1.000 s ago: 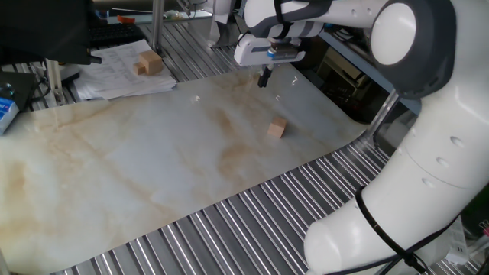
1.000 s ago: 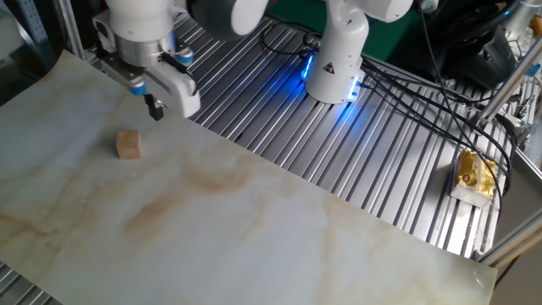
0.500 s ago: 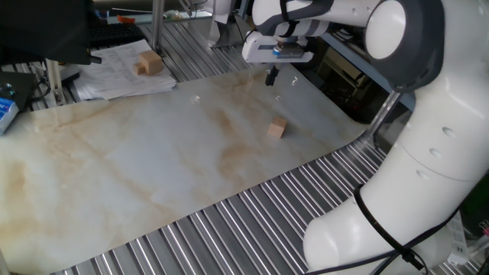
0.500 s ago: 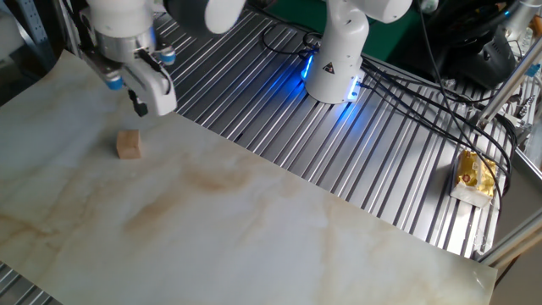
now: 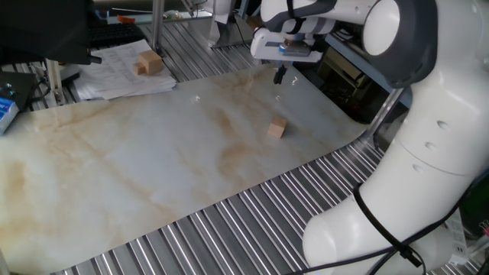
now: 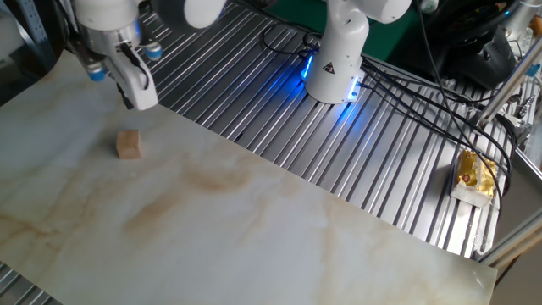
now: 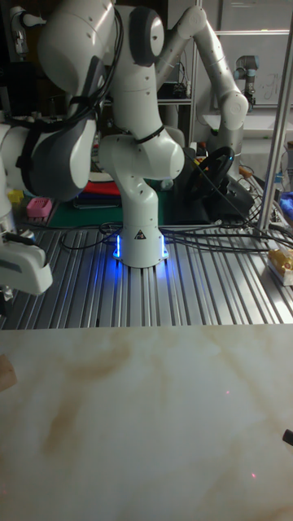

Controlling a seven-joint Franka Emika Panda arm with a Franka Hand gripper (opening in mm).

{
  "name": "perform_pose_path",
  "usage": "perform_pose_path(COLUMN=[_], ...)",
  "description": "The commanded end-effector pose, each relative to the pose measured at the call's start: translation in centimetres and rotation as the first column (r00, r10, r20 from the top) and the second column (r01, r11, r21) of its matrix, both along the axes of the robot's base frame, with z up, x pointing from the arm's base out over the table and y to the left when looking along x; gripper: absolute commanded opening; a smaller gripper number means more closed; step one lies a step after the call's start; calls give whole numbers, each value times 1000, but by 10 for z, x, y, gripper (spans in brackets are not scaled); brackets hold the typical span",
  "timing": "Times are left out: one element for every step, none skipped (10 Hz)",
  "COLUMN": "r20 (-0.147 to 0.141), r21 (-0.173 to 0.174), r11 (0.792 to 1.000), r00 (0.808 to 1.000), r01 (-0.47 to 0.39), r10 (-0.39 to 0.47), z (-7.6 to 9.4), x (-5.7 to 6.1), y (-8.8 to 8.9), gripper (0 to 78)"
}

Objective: Pick up the small block on the left and move it to the right

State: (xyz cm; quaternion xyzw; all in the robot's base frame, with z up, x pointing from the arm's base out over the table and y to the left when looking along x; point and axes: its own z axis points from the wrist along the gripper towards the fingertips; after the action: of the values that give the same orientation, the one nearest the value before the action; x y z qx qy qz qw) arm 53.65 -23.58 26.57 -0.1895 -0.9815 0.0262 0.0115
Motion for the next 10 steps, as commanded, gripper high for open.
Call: perform_pose_path(r20=[11, 8, 4, 4, 3, -2, -5, -4, -4, -5], r21=[-12, -11, -10, -11, -11, -2, 10, 9, 15, 26], r11=[995, 995, 995, 993, 993, 990, 989, 989, 989, 990], r00=[995, 995, 995, 993, 993, 990, 989, 989, 989, 990], r01=[101, 101, 104, 115, 117, 138, 150, 149, 145, 142], r10=[-101, -101, -104, -114, -117, -138, -150, -149, -145, -142], z=[-2, -4, -5, -5, -5, -6, -6, -7, -8, -8], x=[6, 8, 10, 12, 12, 15, 16, 18, 20, 22], y=[-19, -22, -26, -28, -28, -33, -35, -37, -41, -45], gripper=[0, 0, 0, 0, 0, 0, 0, 0, 0, 0])
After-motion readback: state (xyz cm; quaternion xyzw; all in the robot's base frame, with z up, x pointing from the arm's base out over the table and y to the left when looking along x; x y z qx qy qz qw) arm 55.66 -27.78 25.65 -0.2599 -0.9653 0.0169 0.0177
